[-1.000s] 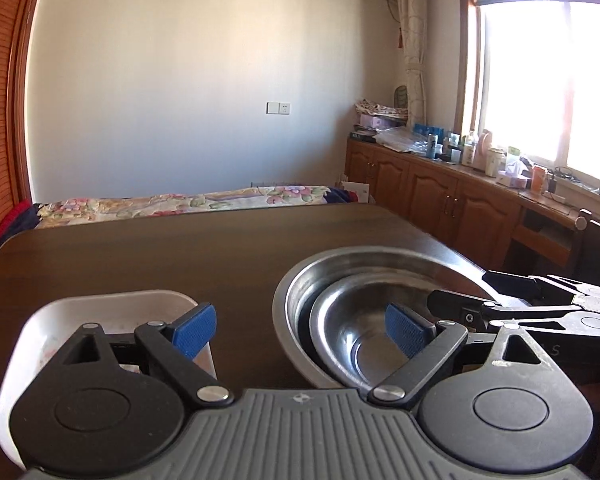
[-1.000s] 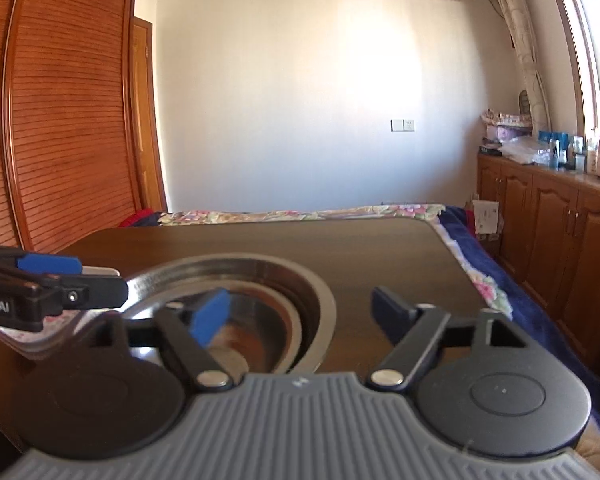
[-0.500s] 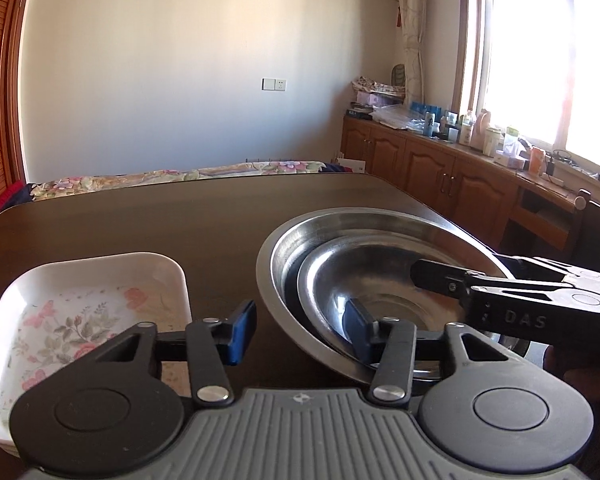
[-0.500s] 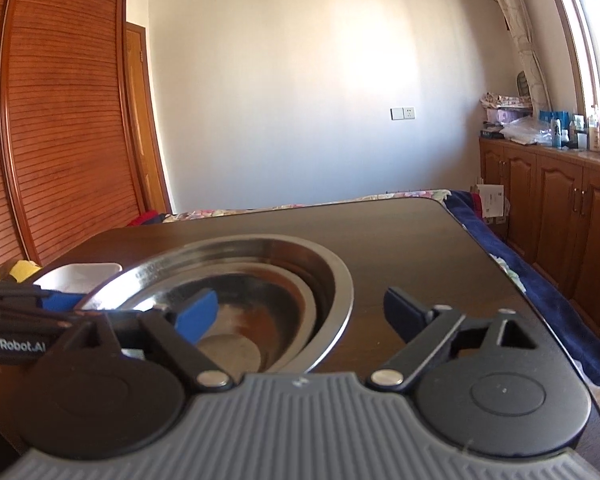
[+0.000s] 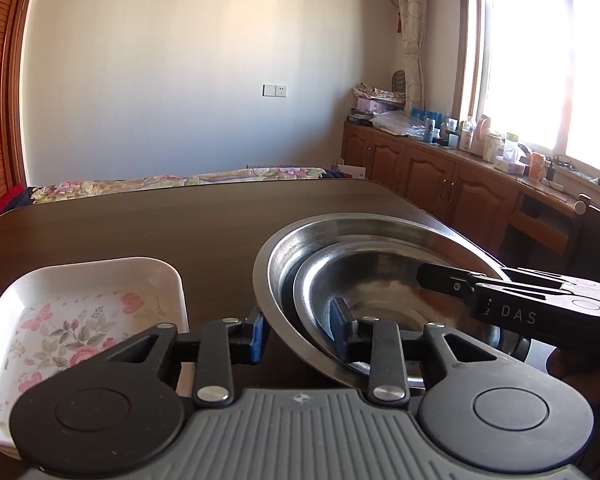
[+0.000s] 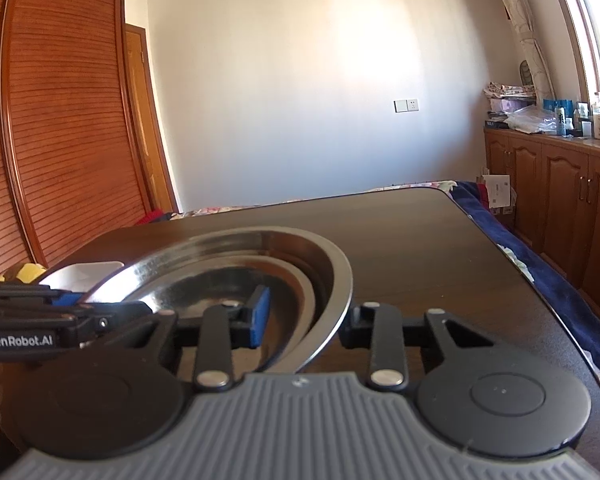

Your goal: Organize plates and bowls

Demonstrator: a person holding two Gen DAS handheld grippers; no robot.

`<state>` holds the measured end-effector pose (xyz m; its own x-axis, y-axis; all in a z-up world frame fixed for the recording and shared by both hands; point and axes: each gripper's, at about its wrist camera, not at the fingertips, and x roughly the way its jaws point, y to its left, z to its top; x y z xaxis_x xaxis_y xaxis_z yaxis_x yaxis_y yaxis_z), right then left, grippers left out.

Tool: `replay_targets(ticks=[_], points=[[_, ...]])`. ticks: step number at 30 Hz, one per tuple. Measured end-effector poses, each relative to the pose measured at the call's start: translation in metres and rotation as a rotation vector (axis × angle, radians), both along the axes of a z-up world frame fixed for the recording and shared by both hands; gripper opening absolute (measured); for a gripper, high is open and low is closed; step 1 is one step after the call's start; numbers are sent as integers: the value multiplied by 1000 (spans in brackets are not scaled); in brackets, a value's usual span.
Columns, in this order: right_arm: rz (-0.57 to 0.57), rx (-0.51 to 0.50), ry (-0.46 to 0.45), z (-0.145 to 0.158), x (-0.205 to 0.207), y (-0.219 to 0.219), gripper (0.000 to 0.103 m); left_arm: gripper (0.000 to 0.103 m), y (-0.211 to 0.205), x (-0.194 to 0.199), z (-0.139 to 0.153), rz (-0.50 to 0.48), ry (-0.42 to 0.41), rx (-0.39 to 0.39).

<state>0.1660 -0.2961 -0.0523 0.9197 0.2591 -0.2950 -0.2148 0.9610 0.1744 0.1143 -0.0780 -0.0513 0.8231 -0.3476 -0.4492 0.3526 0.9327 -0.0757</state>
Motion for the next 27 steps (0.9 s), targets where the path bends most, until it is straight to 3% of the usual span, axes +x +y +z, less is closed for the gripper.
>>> replay_targets(ticks=[10,27], points=[[31,68,14,2,1,-5,33,32,10,-3,7,-17,-3,-23],[88,47,-52,31,7,14,33,33,46,-5,42,27,-40,-16]])
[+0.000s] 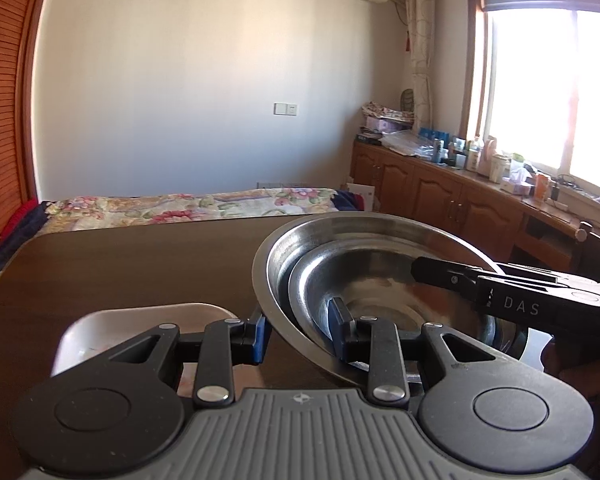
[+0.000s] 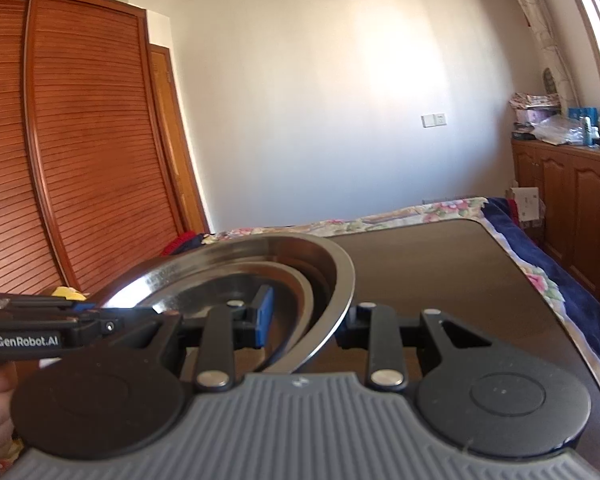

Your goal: Organize plates and bowls

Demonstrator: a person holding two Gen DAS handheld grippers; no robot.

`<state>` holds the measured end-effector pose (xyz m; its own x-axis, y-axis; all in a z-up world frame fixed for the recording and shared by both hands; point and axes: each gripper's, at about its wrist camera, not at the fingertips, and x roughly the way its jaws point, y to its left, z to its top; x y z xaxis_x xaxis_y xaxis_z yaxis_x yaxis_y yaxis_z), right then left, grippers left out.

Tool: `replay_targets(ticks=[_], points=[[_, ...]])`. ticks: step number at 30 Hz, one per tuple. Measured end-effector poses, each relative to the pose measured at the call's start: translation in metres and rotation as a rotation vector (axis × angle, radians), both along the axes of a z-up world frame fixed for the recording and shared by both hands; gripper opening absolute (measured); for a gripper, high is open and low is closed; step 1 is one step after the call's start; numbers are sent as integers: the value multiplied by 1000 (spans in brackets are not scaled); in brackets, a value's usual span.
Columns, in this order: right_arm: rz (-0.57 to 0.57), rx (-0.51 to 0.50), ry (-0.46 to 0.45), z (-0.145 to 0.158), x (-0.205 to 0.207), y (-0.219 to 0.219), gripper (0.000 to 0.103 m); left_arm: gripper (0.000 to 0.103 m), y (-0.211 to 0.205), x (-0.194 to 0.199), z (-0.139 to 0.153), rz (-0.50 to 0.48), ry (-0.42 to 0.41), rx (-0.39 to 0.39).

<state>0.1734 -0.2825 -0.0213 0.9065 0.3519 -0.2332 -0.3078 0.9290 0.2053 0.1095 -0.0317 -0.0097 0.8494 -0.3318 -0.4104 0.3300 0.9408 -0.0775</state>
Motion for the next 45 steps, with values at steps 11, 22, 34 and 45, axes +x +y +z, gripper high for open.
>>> replay_targets(ticks=[11,22,34,45], points=[[84,-5,-5,8,8,30,33,33,36,0,11,65,0,-6],[130,-23,1,18,13,65,33,33,70,-1,19,101,-8,-11],[150,-63,36,14,14,101,33,33,95,-2,15,106,-3,-6],[169,-91,67,7,13,118,33,33,106,0,1,128,25,5]])
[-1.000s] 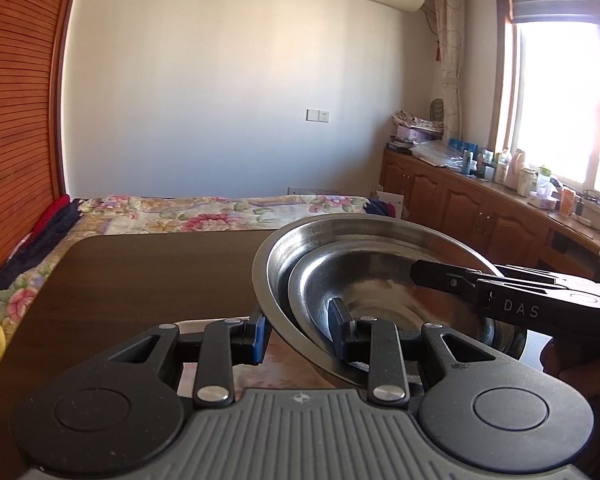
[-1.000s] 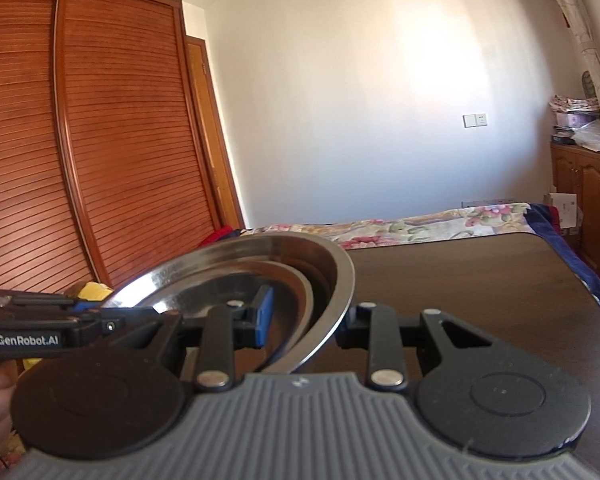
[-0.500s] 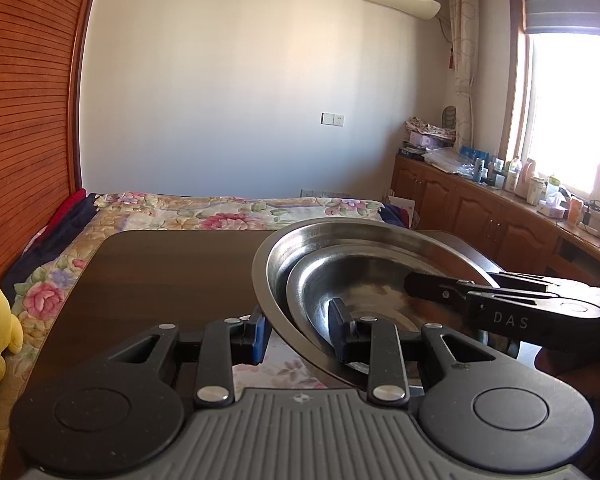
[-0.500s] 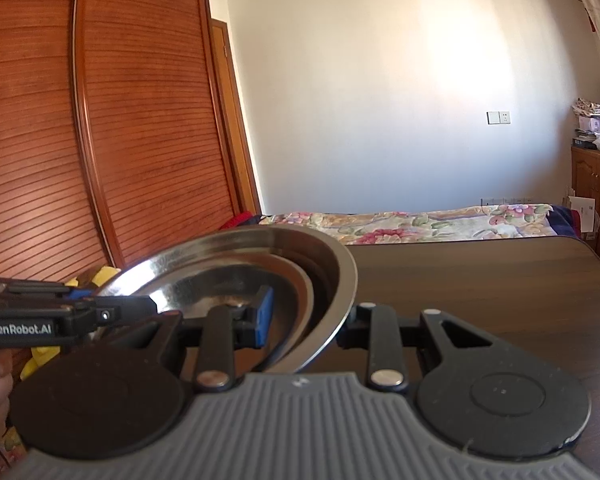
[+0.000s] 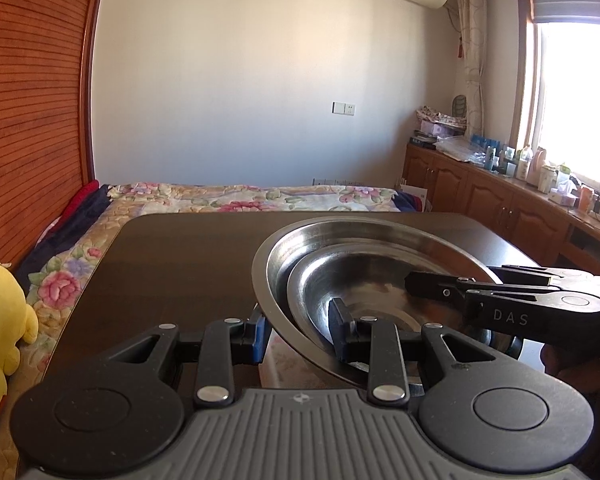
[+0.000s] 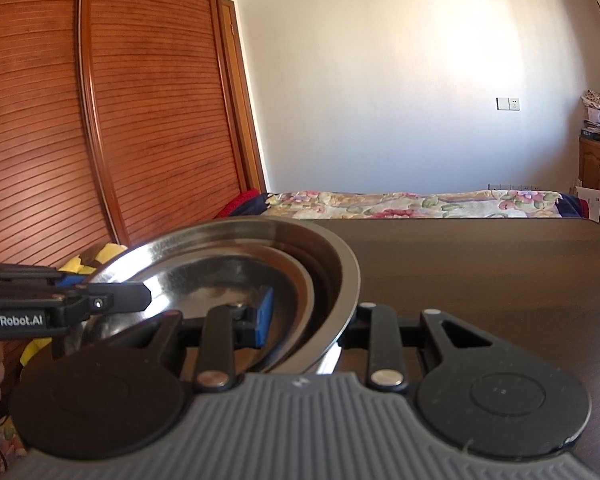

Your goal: Organize plates and bowls

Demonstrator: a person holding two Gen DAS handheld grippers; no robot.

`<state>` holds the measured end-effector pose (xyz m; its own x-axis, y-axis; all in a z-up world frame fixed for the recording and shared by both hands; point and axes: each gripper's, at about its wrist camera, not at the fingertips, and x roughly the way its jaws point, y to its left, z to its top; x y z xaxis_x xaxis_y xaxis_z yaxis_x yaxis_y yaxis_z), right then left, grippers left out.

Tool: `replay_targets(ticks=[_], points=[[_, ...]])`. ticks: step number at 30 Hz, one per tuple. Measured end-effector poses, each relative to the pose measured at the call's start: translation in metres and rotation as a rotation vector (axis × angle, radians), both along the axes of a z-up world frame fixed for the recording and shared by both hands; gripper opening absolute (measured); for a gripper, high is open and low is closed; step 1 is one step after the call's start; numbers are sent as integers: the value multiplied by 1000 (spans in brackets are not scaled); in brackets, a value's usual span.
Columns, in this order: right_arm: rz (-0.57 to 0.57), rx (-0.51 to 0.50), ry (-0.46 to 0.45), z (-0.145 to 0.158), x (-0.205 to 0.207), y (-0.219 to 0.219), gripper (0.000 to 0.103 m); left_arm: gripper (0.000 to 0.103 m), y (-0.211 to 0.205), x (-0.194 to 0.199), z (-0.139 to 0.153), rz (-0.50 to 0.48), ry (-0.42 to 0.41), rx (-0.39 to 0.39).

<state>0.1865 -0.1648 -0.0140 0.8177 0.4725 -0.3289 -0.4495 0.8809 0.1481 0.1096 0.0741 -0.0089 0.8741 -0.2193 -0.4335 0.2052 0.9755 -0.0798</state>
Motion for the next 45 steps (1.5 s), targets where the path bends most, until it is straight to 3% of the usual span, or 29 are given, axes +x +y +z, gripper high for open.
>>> replay_targets(ticks=[14,30,32,34,35,41,45], points=[[6,-15,29,-8,1,8,33,33,3,4,-17,15,37,4],[12,-25,27,-10,2,11,34,35,0,2,-15,20,34,13],[9,-25,30,-10,1,11,39,44,-1,-1,-15,30,27,22],[-4,-25,16,-9,-1,9,54,52,1,-3,-13,39,20,24],[-11,-24,9,-8,-2,7,57,58,1,-3,-11,45,17,24],[-48,-8,-10,0,-7,-6,59,81,1,-13,0,76,-26,37],[-69,-4,-35,7,-14,-15,67,90,-3,-20,8,81,-53,37]])
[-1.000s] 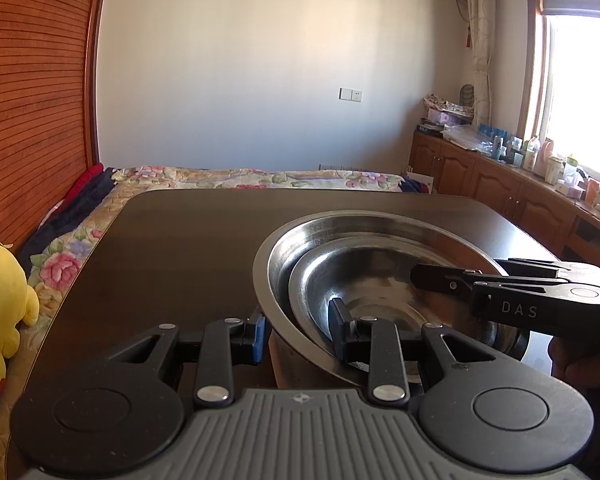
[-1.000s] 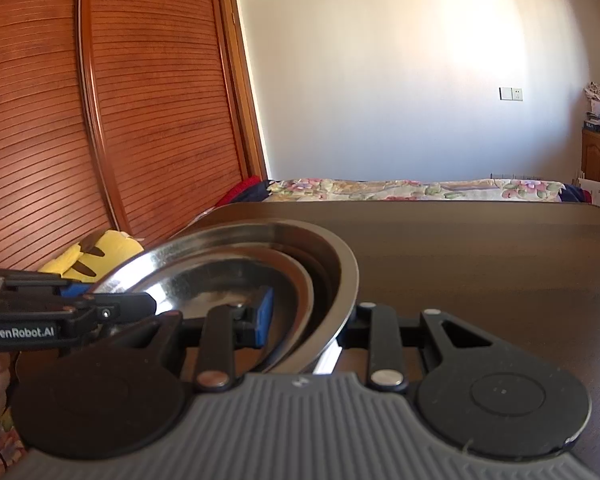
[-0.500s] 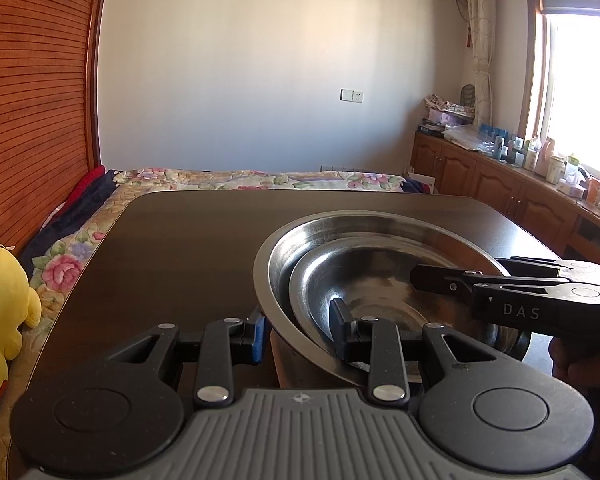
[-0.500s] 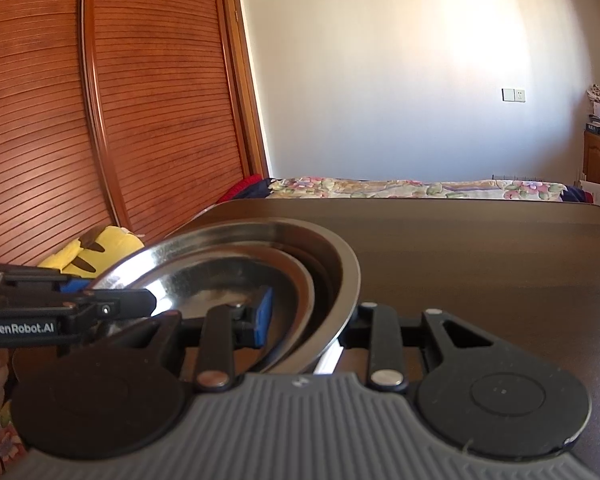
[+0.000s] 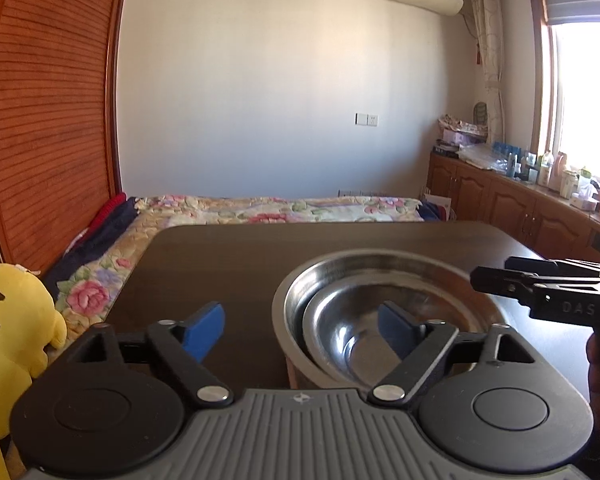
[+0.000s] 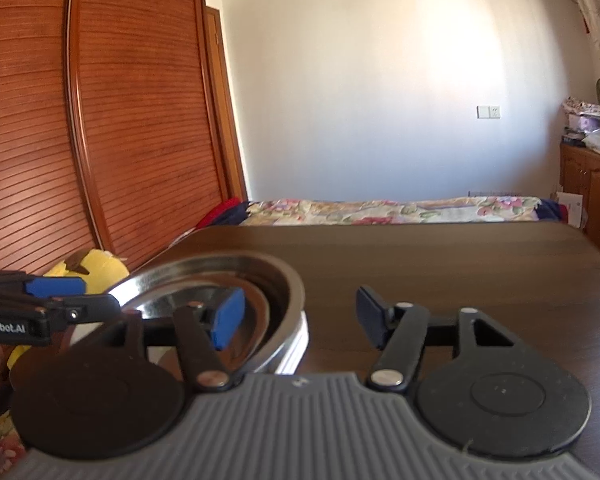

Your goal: Organize plates and bowls

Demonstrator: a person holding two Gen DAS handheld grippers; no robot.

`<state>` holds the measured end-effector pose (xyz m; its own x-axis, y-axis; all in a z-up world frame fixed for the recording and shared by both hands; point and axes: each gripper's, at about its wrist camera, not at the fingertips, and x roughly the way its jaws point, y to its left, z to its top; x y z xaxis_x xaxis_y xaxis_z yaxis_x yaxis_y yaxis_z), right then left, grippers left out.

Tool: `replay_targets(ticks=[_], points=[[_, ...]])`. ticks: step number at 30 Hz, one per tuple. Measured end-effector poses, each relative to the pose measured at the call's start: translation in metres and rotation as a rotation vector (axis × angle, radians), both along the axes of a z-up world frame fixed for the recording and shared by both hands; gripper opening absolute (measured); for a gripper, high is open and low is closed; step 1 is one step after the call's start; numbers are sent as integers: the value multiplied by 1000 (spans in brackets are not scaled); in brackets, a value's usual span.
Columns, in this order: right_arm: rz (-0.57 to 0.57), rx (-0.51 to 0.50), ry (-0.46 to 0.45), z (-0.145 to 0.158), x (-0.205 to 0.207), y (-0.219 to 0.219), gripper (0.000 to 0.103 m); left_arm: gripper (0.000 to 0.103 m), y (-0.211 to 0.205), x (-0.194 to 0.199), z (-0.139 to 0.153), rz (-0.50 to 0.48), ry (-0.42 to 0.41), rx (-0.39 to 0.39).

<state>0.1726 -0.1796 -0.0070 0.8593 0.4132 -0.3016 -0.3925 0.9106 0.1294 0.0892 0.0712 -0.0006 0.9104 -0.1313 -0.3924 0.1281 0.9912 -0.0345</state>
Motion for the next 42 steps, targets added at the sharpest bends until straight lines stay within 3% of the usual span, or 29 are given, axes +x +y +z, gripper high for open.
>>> replay_targets(ticks=[5,11,29,42], points=[[-18,-7,-29,9,-12,-10,73,103,-9,-8,11,-2,-29,10],[-50,-11,-59,20,-27,-23,103,103,-28,-22,22,-34,-40,23],[-197,-74,-105,47,-53,-49,103,103,-57,-46,45,34,-53,65],[-249,-42,-111,48,-69,-56,103,103,-58,-59,52,37,-69,71]])
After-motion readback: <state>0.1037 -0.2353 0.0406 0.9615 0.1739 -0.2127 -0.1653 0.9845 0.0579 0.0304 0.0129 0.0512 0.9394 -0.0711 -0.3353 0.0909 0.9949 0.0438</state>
